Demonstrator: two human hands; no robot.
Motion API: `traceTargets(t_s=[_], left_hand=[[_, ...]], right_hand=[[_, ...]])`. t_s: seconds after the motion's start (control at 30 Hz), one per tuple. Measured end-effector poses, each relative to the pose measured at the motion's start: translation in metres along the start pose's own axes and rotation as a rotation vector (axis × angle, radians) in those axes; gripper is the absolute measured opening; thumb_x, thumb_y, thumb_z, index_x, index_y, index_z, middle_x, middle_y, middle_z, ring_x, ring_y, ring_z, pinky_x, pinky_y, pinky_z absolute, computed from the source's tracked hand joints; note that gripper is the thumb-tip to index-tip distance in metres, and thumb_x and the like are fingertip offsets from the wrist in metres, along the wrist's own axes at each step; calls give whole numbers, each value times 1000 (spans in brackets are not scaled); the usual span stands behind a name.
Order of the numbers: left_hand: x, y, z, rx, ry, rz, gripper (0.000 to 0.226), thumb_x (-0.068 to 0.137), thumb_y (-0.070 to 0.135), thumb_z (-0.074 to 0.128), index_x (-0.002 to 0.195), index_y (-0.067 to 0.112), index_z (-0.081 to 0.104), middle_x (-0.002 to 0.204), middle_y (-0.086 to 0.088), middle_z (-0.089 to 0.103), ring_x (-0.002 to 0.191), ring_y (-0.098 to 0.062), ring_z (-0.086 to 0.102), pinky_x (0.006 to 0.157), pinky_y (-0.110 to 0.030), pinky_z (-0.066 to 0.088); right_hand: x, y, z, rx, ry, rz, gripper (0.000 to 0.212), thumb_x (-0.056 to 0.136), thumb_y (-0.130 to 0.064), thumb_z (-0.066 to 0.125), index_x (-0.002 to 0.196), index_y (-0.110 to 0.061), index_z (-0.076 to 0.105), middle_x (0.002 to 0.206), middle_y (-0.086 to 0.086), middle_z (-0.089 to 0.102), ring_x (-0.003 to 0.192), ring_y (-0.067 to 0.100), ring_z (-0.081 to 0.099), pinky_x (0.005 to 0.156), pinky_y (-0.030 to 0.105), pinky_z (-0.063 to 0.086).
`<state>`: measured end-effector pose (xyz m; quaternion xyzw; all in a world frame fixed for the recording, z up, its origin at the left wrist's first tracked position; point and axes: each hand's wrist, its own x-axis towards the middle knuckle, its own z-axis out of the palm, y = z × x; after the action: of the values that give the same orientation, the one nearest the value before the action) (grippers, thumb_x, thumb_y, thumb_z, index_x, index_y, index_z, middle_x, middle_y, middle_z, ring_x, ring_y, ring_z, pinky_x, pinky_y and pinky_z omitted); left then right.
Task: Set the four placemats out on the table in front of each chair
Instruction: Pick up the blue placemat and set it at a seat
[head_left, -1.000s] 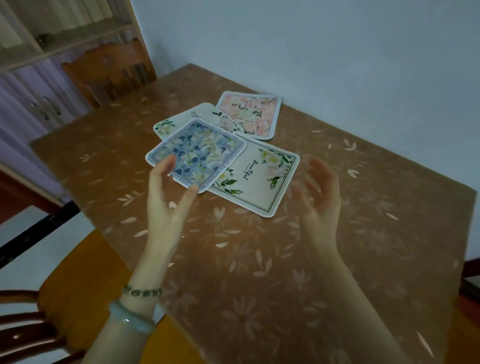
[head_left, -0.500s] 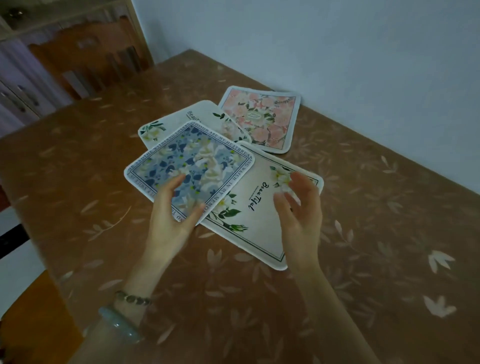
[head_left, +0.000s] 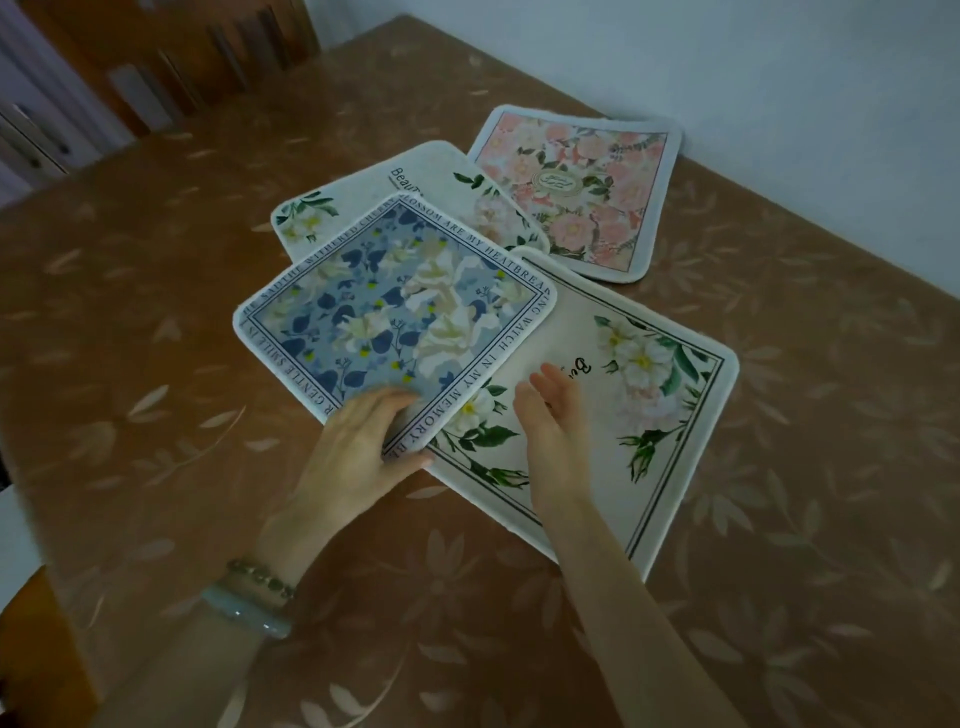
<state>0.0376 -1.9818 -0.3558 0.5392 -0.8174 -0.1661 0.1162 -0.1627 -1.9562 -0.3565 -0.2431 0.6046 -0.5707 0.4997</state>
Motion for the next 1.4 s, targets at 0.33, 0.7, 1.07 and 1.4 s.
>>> traceTargets(t_s=[0.33, 0.7, 1.07, 1.4], left_hand=[[6, 10, -15, 114, -6, 200, 19, 76, 8, 77, 95, 4, 76, 104, -9, 74, 91, -26, 72, 77, -43, 60], [-25, 68, -24, -42, 90, 368, 19, 74, 0, 77, 92, 0, 73, 91, -7, 75, 66, -15, 70, 60, -29, 60], [-56, 56, -49, -346, 18, -207, 47, 95, 31, 56, 138, 15, 48, 144, -4, 48, 135, -24, 42, 108, -40, 34], [-117, 77, -116, -758, -73, -531, 37, 100, 25, 46, 109, -9, 60, 87, -31, 64, 76, -44, 62, 72, -45, 55]], right_hand=[[32, 7, 7, 150, -40, 179, 40, 91, -12, 61, 127, -19, 45, 126, 5, 56, 110, 11, 61, 90, 23, 50], [3, -15, 10, 108, -73, 216, 22, 88, -7, 66, 109, -14, 61, 109, 15, 68, 96, 30, 70, 80, 49, 59], [-76, -43, -53, -75, -8, 110, 34, 90, 2, 58, 96, -31, 62, 90, -2, 74, 81, 20, 72, 69, 38, 61], [-171, -99, -128, -23, -20, 15, 36, 88, 4, 59, 92, -30, 71, 85, 2, 77, 77, 26, 73, 71, 45, 60]])
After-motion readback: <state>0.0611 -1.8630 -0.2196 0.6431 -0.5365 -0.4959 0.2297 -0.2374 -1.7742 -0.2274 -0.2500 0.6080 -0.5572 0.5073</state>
